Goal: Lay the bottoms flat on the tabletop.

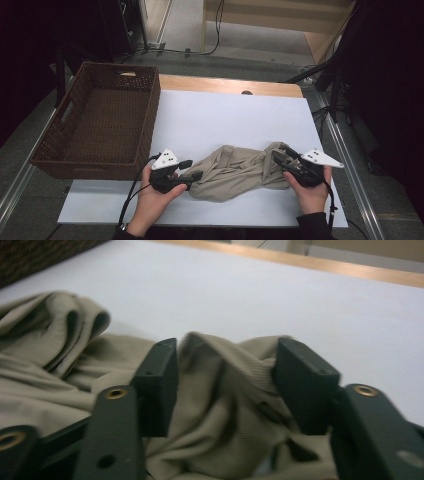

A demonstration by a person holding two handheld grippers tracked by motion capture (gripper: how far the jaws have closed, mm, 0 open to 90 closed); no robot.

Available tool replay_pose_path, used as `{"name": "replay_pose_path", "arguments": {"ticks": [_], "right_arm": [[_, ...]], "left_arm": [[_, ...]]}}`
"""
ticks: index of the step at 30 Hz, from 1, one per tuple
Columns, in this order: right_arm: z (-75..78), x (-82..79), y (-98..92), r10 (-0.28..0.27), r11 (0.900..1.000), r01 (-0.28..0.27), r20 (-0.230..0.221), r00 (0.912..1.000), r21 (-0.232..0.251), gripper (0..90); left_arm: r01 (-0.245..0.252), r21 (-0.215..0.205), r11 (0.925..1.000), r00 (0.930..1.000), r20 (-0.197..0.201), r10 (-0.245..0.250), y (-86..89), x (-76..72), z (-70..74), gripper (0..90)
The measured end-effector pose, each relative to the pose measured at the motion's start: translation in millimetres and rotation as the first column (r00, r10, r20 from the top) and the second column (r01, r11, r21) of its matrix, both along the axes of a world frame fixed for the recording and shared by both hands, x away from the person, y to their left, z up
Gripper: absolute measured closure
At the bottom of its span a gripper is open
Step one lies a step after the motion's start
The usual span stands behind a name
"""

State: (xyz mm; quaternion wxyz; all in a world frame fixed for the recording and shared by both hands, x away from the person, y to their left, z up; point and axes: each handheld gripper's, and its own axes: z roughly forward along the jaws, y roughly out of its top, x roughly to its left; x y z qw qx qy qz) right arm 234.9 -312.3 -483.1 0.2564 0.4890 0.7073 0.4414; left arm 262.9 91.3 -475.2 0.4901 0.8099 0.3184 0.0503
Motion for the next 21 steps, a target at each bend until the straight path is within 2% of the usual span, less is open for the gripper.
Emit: {"name": "replay_pose_path", "arguments": {"ticks": [1,3,4,7,9,10,12,13,14,15,16,17,18,19,20,21], "right_arm": [[-4.1,8.2,9.8,0.03,0.999,-0.032,-0.027,0.9992,-0.041,31.5],[-12.0,17.3,17.1,0.032,0.996,-0.038,-0.071,0.9969,-0.082,24.5],[-12.0,17.3,17.1,0.032,0.996,-0.038,-0.071,0.9969,-0.082,24.5],[-26.5,28.9,19.8,0.058,0.994,-0.072,-0.162,0.985,-0.077,18.0],[-35.8,31.8,21.0,0.082,0.992,-0.1,-0.212,0.9738,-0.076,12.3],[-35.2,31.0,21.3,0.088,0.991,-0.107,-0.211,0.9734,-0.079,11.9],[-34.8,30.9,21.4,0.094,0.99,-0.114,-0.217,0.9717,-0.081,10.4],[-36.1,30.5,23.1,0.097,0.988,-0.123,-0.24,0.9659,-0.097,10.8],[-36.3,29.5,24.3,0.092,0.986,-0.122,-0.246,0.9648,-0.111,13.7],[-36.3,29.5,24.3,0.092,0.986,-0.122,-0.246,0.9648,-0.111,13.7],[-36.4,27.2,27.3,0.077,0.982,-0.117,-0.252,0.9647,-0.148,18.5],[-36.2,21.2,31.4,0.063,0.97,-0.116,-0.238,0.9693,-0.216,34.4],[-35.6,18.1,30.7,0.068,0.972,-0.118,-0.239,0.9685,-0.202,44.6],[-35.2,15.7,29.3,0.064,0.974,-0.112,-0.233,0.9704,-0.198,59.7],[-35.2,15.7,29.3,0.064,0.974,-0.112,-0.233,0.9704,-0.198,59.7],[-35.3,12.0,26.6,0.081,0.976,-0.124,-0.233,0.9692,-0.177,69.8]], "left_arm": [[0.0,0.003,1.0,1.0,0.001,0.0,-2.9,2.1,-0.4,40.5],[-0.002,0.013,0.9999,0.9999,-0.012,0.003,-10.6,7.6,-4.7,40.5],[0.002,0.02,0.9998,0.9997,-0.025,-0.002,-14.5,9.5,-8.3,40.5],[0.057,0.063,0.9964,0.9954,-0.08,-0.052,-26.2,9.3,-21.1,40.5],[0.091,0.105,0.9903,0.993,-0.085,-0.082,-32.5,5.6,-28.1,40.7],[0.097,0.12,0.988,0.9926,-0.085,-0.087,-34.8,3.4,-30.6,41.7],[0.095,0.121,0.9882,0.9927,-0.086,-0.085,-35.2,2.8,-31.0,44.4],[0.095,0.128,0.9871,0.9931,-0.08,-0.085,-35.5,1.6,-30.9,54.0],[0.095,0.128,0.9871,0.9931,-0.08,-0.085,-35.5,1.6,-30.9,57.9],[0.098,0.131,0.9865,0.9933,-0.075,-0.089,-35.9,-0.1,-31.0,57.9],[0.104,0.137,0.9851,0.9934,-0.063,-0.096,-35.5,-1.7,-30.8,63.9],[0.113,0.128,0.9854,0.9924,-0.064,-0.105,-35.5,-2.9,-31.0,73.8],[0.114,0.117,0.9865,0.9923,-0.062,-0.107,-34.1,-4.1,-30.4,75.4],[0.109,0.107,0.9883,0.9927,-0.063,-0.103,-33.3,-4.4,-30.0,76.3],[0.109,0.107,0.9883,0.9927,-0.063,-0.103,-33.3,-4.4,-30.0,76.9],[0.108,0.094,0.9898,0.9926,-0.066,-0.102,-31.9,-4.2,-29.3,76.9]]}}
